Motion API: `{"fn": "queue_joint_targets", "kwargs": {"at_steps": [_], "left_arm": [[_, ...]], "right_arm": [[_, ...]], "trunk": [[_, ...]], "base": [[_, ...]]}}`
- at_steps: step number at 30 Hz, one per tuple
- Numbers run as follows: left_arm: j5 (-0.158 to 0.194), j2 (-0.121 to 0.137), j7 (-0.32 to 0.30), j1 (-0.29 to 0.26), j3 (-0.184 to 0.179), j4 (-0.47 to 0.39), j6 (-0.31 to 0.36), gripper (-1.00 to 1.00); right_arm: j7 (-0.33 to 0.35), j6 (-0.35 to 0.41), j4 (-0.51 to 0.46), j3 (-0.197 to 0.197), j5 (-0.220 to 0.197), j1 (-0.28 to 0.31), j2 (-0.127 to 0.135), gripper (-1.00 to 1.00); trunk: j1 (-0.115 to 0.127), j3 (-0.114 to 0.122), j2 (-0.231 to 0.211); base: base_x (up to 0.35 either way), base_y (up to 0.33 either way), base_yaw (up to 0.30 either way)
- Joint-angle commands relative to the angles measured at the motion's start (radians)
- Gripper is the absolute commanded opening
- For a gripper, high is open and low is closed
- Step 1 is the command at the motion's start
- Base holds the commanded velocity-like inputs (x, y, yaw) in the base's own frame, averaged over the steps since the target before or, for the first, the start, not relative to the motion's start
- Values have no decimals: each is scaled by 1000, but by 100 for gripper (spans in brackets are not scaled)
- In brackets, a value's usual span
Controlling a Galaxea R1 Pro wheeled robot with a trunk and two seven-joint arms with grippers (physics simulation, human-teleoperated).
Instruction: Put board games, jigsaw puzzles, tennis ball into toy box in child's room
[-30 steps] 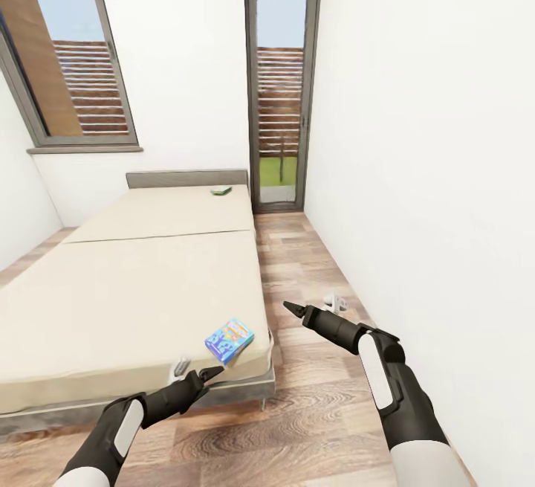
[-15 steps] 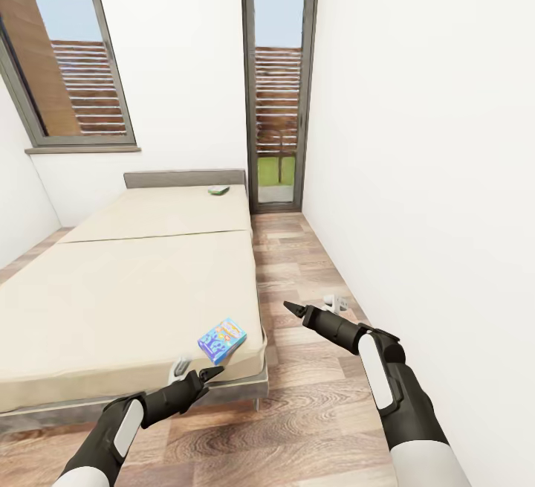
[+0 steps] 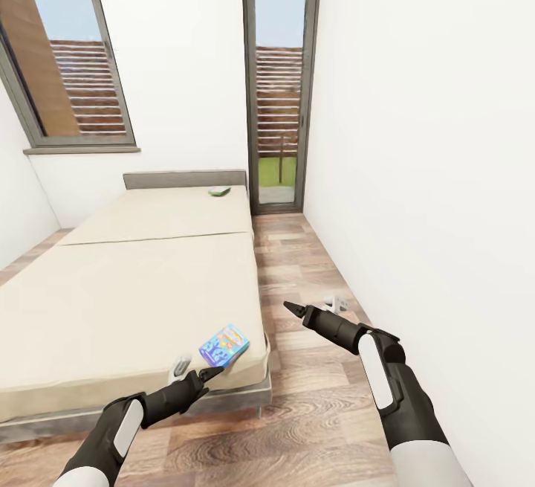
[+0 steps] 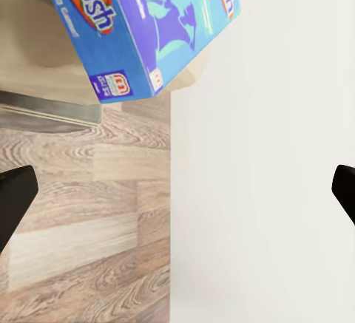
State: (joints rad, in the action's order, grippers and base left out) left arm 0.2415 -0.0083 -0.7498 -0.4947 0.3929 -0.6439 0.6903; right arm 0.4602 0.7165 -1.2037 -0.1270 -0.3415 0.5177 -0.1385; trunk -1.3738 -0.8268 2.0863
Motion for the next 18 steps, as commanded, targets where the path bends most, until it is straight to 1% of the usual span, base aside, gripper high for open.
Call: {"fn": "queue_joint_targets", "kwargs": {"at_steps": [1, 6, 13, 18], "left_arm": [[1, -1, -2, -1, 4, 0, 6, 100], [1, -1, -2, -1, 4, 0, 6, 100], [1, -1, -2, -1, 6, 0, 5, 100], [1, -1, -2, -1, 9, 0, 6, 100]], "right_arm": [[3, 8, 0, -3, -2, 1, -1, 100], [3, 8, 0, -3, -2, 1, -1, 100], [3, 8, 0, -3, -2, 1, -1, 100], [3, 8, 0, -3, -2, 1, -1, 100]], "trunk": [[0, -1, 0], [0, -1, 0], [0, -1, 0], [0, -1, 0]], "base": [[9, 4, 0], [45, 7, 0], [143, 65, 0], [37, 16, 0]]}}
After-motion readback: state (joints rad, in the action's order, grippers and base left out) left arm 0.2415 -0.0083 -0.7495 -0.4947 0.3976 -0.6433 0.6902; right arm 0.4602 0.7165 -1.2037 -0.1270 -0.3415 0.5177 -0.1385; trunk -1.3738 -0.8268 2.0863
